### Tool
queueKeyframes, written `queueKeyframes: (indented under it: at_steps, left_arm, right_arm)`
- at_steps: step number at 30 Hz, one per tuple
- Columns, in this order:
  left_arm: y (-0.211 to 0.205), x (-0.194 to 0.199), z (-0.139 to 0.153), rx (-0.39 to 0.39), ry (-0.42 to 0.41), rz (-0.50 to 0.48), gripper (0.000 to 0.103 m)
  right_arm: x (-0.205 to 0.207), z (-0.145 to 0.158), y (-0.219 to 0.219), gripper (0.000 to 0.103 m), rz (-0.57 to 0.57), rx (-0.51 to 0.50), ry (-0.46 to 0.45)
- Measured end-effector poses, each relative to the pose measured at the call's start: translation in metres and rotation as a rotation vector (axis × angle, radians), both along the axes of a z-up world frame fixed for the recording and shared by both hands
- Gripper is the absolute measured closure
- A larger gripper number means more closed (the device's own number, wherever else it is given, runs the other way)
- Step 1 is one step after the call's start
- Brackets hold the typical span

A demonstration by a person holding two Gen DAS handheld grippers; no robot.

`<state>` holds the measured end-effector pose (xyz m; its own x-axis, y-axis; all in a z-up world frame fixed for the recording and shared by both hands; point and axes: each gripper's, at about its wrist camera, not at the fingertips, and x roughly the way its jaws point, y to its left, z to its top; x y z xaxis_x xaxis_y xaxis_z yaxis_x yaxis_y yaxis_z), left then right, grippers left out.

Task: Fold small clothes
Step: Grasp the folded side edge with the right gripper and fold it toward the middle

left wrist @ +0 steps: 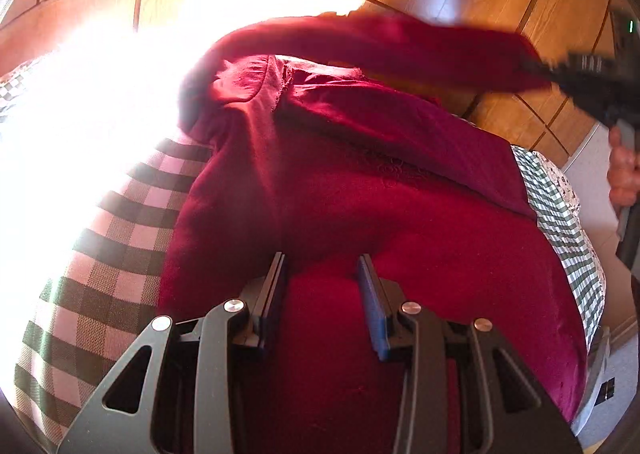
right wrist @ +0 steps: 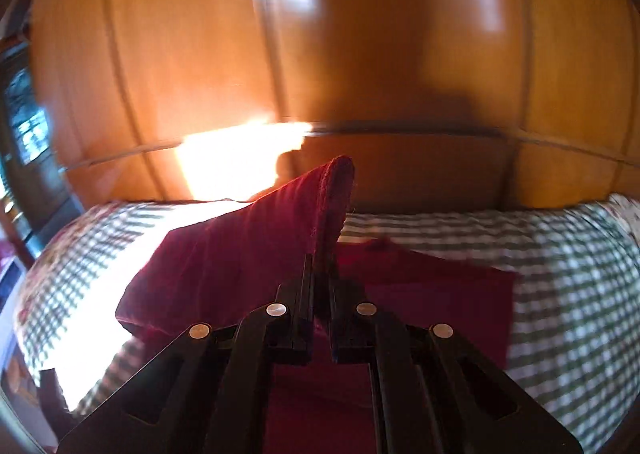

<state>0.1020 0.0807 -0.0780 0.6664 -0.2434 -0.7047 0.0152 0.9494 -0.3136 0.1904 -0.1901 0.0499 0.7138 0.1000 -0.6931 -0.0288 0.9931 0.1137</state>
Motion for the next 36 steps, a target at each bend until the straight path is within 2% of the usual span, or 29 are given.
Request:
queueKeyframes:
  at_steps: [4, 6, 10, 15, 16, 17, 18, 20, 25, 28, 30, 31, 32, 33, 34, 36]
  left_arm:
    - [-0.006, 0.002, 0.004, 0.014, 0.008, -0.002, 0.067]
    - [-0.005, 0.003, 0.005, 0.018, 0.020, -0.004, 0.067]
    - [0.004, 0.007, 0.014, -0.038, 0.064, 0.011, 0.067]
    - [0.026, 0.025, 0.032, -0.124, 0.040, 0.056, 0.067]
    - [0.033, 0.031, 0.038, -0.150, 0.026, 0.070, 0.063]
    - [0.042, 0.037, 0.043, -0.168, 0.015, 0.092, 0.051]
    - [0.050, 0.045, 0.046, -0.177, 0.011, 0.123, 0.045]
    - [0.065, 0.061, 0.049, -0.205, 0.014, 0.161, 0.042]
    - [0.099, 0.115, 0.035, -0.345, 0.103, 0.188, 0.040]
    - [0.099, 0.142, 0.024, -0.383, 0.147, 0.174, 0.039]
    - [0.099, 0.151, 0.018, -0.378, 0.161, 0.183, 0.041]
    - [0.093, 0.158, 0.016, -0.385, 0.161, 0.164, 0.053]
    - [0.091, 0.163, 0.016, -0.381, 0.161, 0.148, 0.078]
    - [0.085, 0.168, 0.019, -0.353, 0.157, 0.132, 0.086]
    - [0.076, 0.171, 0.025, -0.303, 0.134, 0.115, 0.092]
    - [0.062, 0.165, 0.044, -0.198, 0.055, 0.088, 0.094]
  right_arm:
    - [-0.002, -0.047, -0.045, 0.098, -0.134, -0.013, 0.103]
    - [-0.006, -0.074, -0.068, 0.098, -0.191, 0.012, 0.164]
    - [-0.013, -0.116, -0.085, 0.098, -0.250, 0.063, 0.240]
    - [-0.015, -0.121, -0.091, 0.098, -0.250, 0.097, 0.219]
    - [-0.016, -0.121, -0.092, 0.098, -0.247, 0.101, 0.217]
    - [-0.017, -0.120, -0.092, 0.098, -0.241, 0.104, 0.216]
    - [-0.016, -0.117, -0.096, 0.098, -0.237, 0.106, 0.215]
    - [-0.018, -0.113, -0.098, 0.098, -0.228, 0.107, 0.206]
    - [-0.017, -0.105, -0.096, 0.098, -0.204, 0.090, 0.187]
    - [-0.016, -0.105, -0.095, 0.098, -0.194, 0.076, 0.189]
    - [-0.016, -0.107, -0.095, 0.098, -0.188, 0.067, 0.195]
    - [-0.015, -0.108, -0.095, 0.098, -0.184, 0.063, 0.199]
    - [-0.015, -0.109, -0.095, 0.098, -0.181, 0.060, 0.201]
    - [-0.015, -0.109, -0.095, 0.098, -0.179, 0.058, 0.201]
    - [-0.015, -0.108, -0.095, 0.098, -0.177, 0.055, 0.200]
    - [-0.017, -0.101, -0.095, 0.098, -0.178, 0.051, 0.178]
